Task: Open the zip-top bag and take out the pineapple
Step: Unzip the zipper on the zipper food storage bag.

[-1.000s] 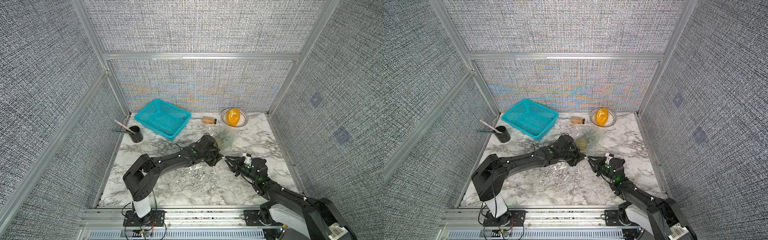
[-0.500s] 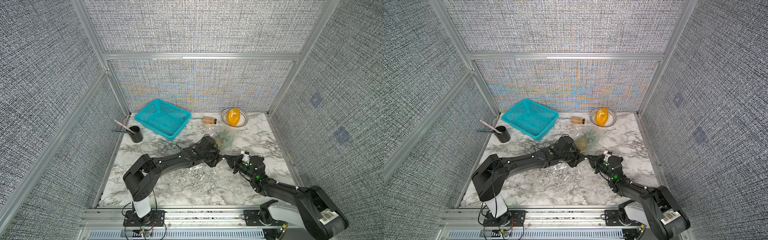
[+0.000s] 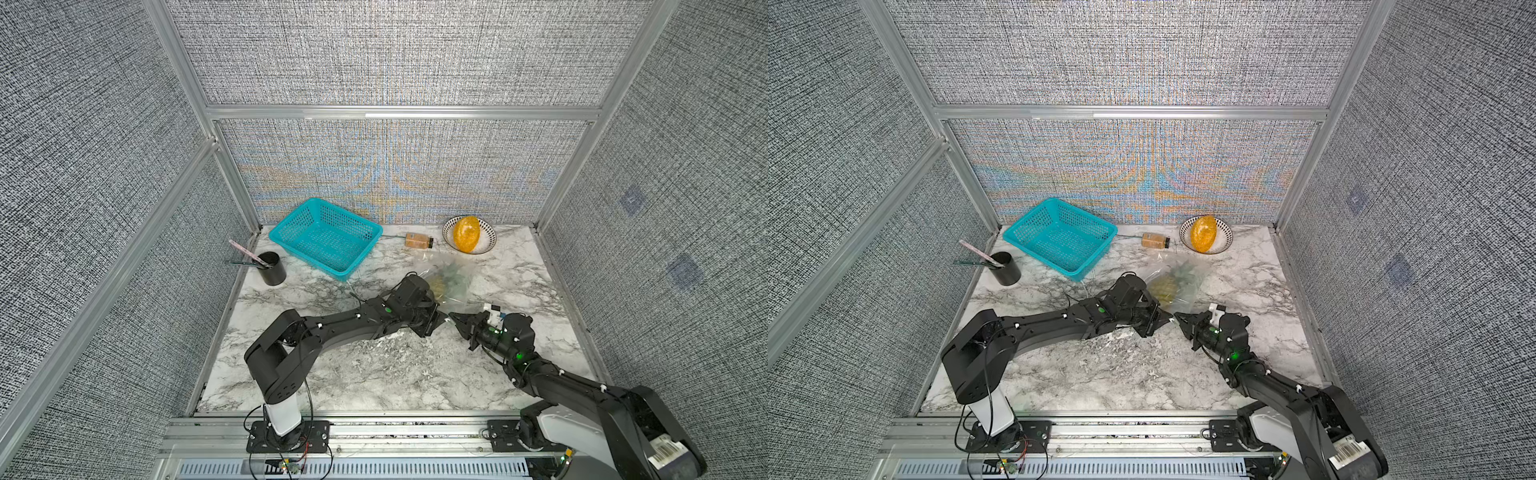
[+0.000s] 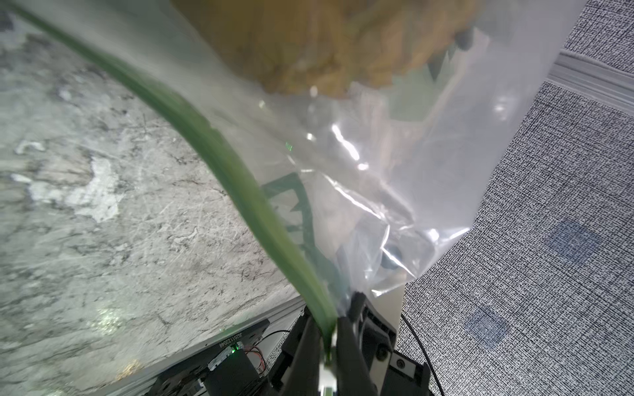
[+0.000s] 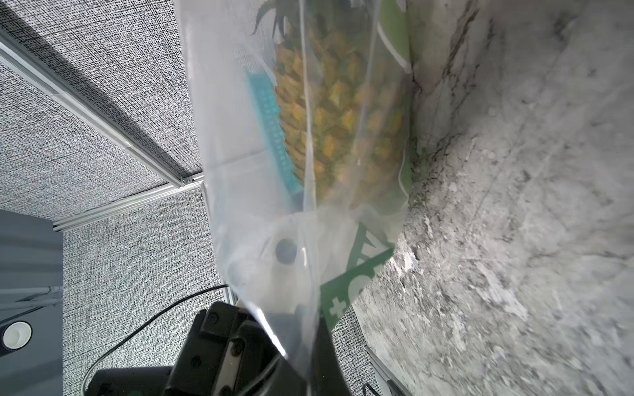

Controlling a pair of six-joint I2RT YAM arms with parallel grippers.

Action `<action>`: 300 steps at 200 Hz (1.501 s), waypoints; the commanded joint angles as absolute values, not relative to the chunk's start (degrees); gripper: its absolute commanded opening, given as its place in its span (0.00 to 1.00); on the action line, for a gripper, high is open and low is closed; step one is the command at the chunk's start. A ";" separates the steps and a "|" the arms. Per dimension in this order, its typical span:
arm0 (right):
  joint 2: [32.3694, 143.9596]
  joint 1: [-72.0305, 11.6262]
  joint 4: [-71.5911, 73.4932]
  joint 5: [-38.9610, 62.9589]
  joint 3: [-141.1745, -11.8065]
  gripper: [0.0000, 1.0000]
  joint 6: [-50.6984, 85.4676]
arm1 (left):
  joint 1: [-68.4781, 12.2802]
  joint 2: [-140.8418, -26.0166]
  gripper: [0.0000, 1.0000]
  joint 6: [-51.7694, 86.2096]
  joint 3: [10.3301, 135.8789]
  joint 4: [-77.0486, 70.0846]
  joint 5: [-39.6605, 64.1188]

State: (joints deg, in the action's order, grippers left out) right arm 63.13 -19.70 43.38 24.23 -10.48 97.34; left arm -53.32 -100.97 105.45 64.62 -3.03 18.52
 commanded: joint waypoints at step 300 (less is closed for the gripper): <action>42.18 -7.33 28.76 29.60 -7.57 0.00 99.88 | -51.31 -102.43 0.10 101.62 63.99 5.30 22.23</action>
